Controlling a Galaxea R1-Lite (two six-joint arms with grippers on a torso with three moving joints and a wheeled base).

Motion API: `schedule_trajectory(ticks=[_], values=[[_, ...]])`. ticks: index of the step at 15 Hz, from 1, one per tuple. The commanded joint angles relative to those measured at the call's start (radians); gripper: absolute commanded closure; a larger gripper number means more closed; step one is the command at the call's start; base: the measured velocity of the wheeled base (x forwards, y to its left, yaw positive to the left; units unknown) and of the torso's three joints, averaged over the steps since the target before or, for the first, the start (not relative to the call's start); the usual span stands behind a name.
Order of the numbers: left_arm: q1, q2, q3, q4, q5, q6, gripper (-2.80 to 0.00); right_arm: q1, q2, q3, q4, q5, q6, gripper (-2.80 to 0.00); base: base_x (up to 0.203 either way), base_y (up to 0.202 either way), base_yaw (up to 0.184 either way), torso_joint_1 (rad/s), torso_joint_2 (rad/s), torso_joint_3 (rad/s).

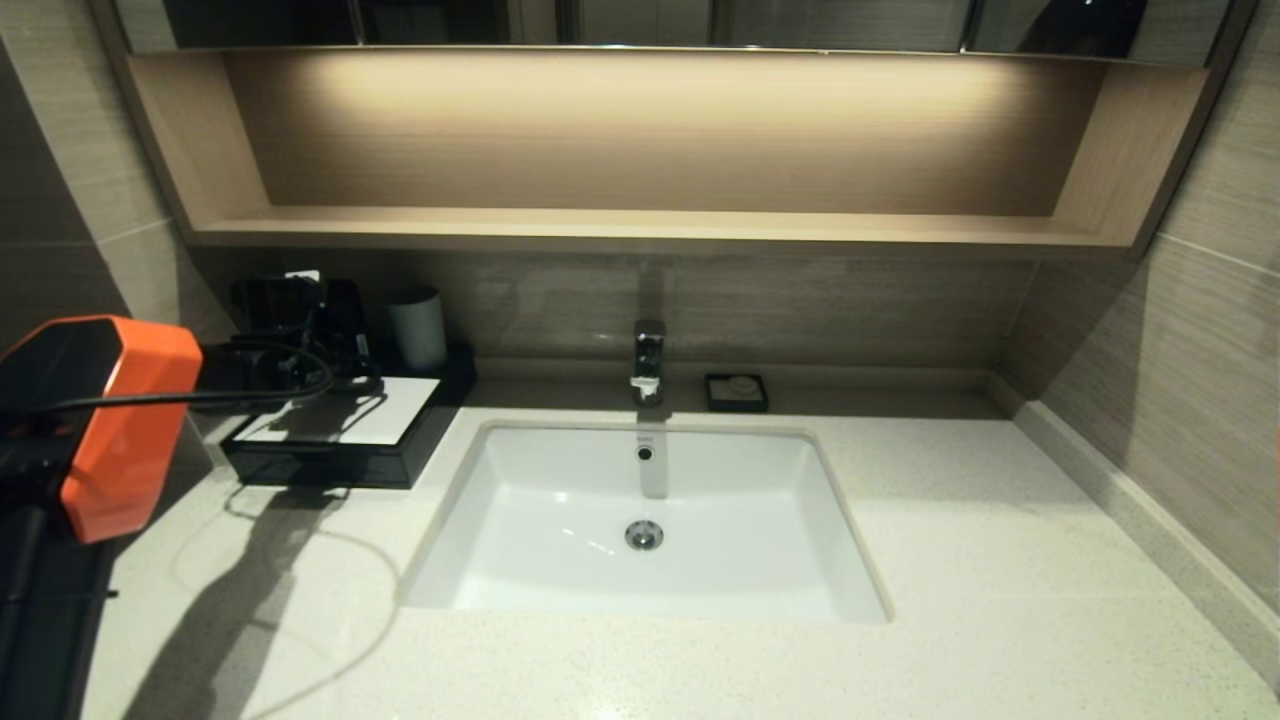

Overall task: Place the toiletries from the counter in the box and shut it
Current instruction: Place the cup on the storage box

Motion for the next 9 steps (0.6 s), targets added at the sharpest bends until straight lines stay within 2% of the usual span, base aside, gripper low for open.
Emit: schedule_trajectory(ticks=[1, 9], values=[[0.001, 0.009, -0.006, -0.002, 0.000, 0.000, 0.00, 0.000, 0.002, 0.000, -0.001, 0.000, 0.000, 0.00, 0.000, 0.000, 0.000, 0.000, 0.00, 0.000], [-0.004, 0.028, -0.035, -0.001, 0.000, 0.000, 0.00, 0.000, 0.002, -0.001, 0.000, 0.000, 0.000, 0.00, 0.000, 0.000, 0.000, 0.000, 0.00, 0.000]])
